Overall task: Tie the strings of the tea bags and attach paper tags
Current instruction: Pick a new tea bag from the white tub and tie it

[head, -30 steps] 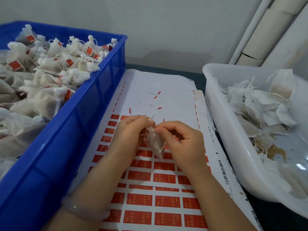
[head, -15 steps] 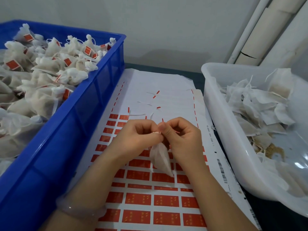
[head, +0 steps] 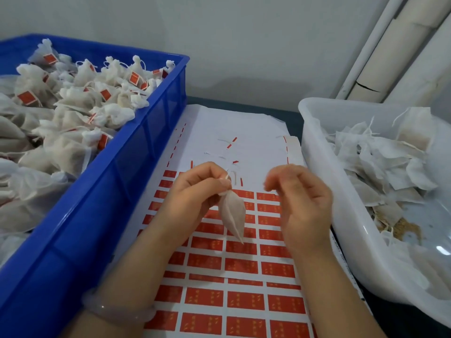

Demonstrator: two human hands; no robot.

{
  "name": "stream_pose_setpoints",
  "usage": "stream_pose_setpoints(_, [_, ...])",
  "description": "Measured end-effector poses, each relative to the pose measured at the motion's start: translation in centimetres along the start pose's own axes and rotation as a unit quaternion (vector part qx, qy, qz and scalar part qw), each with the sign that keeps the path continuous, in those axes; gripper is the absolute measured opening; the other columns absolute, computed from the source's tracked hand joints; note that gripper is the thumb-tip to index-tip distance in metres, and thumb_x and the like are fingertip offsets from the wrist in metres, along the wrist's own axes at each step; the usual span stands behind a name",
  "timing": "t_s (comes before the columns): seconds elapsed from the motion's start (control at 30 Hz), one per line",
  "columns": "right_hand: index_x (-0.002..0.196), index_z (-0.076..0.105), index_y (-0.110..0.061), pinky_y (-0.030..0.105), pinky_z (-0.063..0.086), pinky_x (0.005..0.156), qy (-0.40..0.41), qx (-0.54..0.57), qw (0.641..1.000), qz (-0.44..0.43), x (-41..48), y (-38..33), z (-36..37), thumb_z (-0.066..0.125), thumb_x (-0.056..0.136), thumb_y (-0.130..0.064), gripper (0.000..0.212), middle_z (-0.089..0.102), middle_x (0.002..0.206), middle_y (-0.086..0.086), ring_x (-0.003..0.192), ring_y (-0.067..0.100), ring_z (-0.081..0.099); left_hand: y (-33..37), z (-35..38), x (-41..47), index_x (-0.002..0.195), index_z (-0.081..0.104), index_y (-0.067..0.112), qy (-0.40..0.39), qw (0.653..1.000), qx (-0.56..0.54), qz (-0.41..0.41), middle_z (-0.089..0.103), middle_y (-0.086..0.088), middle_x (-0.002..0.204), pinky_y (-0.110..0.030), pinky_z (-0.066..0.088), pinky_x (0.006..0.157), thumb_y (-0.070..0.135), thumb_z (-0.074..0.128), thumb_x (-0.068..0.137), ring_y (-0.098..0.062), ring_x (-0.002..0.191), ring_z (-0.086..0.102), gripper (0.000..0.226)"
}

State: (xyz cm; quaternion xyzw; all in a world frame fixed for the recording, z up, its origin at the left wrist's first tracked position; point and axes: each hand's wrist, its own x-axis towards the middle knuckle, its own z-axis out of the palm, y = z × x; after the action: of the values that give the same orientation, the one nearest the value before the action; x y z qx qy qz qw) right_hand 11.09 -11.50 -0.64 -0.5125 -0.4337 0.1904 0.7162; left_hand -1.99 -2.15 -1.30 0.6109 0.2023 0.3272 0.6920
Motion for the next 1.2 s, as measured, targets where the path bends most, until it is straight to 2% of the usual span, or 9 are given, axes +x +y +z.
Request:
stream_pose_setpoints(0.07, [0.074,0.069,-0.024,0.013,0.05,0.063,-0.091,-0.042,0.994,0.031,-0.2,0.1,0.7,0.065,0.083,-0.029,0.01,0.068,0.072,-0.007,0.069,0.005,0.064,0.1,0.2,-0.1,0.063,0.065,0.022,-0.03,0.999,-0.01,0.025,0.056,0.0,0.065,-0.022,0.049,0.06,0.014,0.059,0.079,-0.012,0.061,0.054,0.019])
stream_pose_setpoints(0.17, [0.085,0.07,-0.026,0.012,0.05,0.065,-0.132,-0.052,0.987,0.073,-0.5,0.5,1.4,0.063,0.077,-0.033,0.013,0.071,0.08,-0.011,0.077,0.005,0.066,0.1,0.0,-0.1,0.071,0.065,0.019,-0.059,0.997,-0.029,0.047,0.056,-0.004,0.068,-0.027,0.049,0.062,0.024,0.059,0.074,-0.017,0.063,0.054,0.009])
stream_pose_setpoints(0.37, [0.084,0.074,-0.033,0.024,0.056,0.071,-0.138,-0.003,0.984,0.117,-0.6,0.9,1.2,0.065,0.07,-0.038,0.017,0.072,0.084,-0.006,0.083,0.013,0.068,0.1,-0.1,-0.3,0.073,0.065,0.023,-0.055,0.997,0.002,0.05,0.056,-0.003,0.073,-0.029,0.049,0.062,0.029,0.059,0.074,-0.019,0.068,0.054,0.009])
stream_pose_setpoints(0.5, [0.082,0.073,-0.026,0.028,0.056,0.071,-0.148,-0.006,0.985,0.092,-0.5,0.9,1.0,0.068,0.076,-0.031,0.009,0.07,0.081,-0.002,0.08,0.019,0.066,0.2,0.0,-0.3,0.073,0.066,0.024,-0.065,0.996,0.01,0.058,0.057,0.0,0.071,-0.027,0.049,0.063,0.028,0.06,0.073,-0.017,0.069,0.056,0.007])
stream_pose_setpoints(0.6, [0.08,0.067,-0.022,0.029,0.055,0.066,-0.157,-0.017,0.985,0.068,-0.6,0.9,1.1,0.064,0.081,-0.02,0.003,0.066,0.076,-0.003,0.073,0.018,0.062,0.3,0.2,-0.4,0.071,0.067,0.025,-0.035,0.996,0.046,0.067,0.059,0.001,0.069,-0.027,0.049,0.062,0.028,0.062,0.072,-0.017,0.067,0.057,0.006])
stream_pose_setpoints(0.73, [0.077,0.061,-0.023,0.019,0.05,0.061,-0.139,-0.081,0.987,0.024,-0.7,1.0,1.4,0.06,0.08,-0.018,0.006,0.061,0.072,-0.011,0.068,0.007,0.058,0.2,0.5,-0.5,0.067,0.069,0.026,0.049,0.987,0.13,0.079,0.064,0.006,0.065,-0.017,0.05,0.057,0.017,0.066,0.074,-0.009,0.063,0.061,0.012])
stream_pose_setpoints(0.93, [0.074,0.059,-0.022,0.01,0.046,0.062,-0.12,-0.164,0.979,-0.026,-0.8,1.2,1.4,0.063,0.079,-0.007,0.016,0.058,0.074,-0.01,0.07,0.006,0.056,0.3,0.3,-0.3,0.066,0.07,0.022,0.083,0.991,0.095,0.044,0.069,-0.002,0.07,-0.023,0.055,0.064,-0.006,0.066,0.074,-0.019,0.071,0.069,0.029])
stream_pose_setpoints(1.07, [0.074,0.059,-0.024,0.01,0.046,0.063,-0.106,-0.158,0.981,-0.021,-0.9,1.4,1.6,0.061,0.078,-0.012,0.012,0.058,0.074,-0.011,0.071,0.003,0.056,0.3,0.5,-0.3,0.068,0.069,0.021,0.094,0.99,0.093,0.051,0.069,-0.002,0.07,-0.024,0.055,0.065,-0.009,0.064,0.074,-0.019,0.071,0.068,0.031])
stream_pose_setpoints(1.2, [0.075,0.058,-0.024,0.008,0.045,0.062,-0.088,-0.16,0.983,-0.027,-0.9,1.5,1.7,0.06,0.079,-0.014,0.011,0.057,0.075,-0.013,0.071,0.002,0.056,0.6,0.6,-0.5,0.076,0.071,0.024,0.091,0.977,0.177,0.08,0.071,0.006,0.073,-0.017,0.054,0.064,-0.003,0.065,0.077,-0.009,0.072,0.068,0.027])
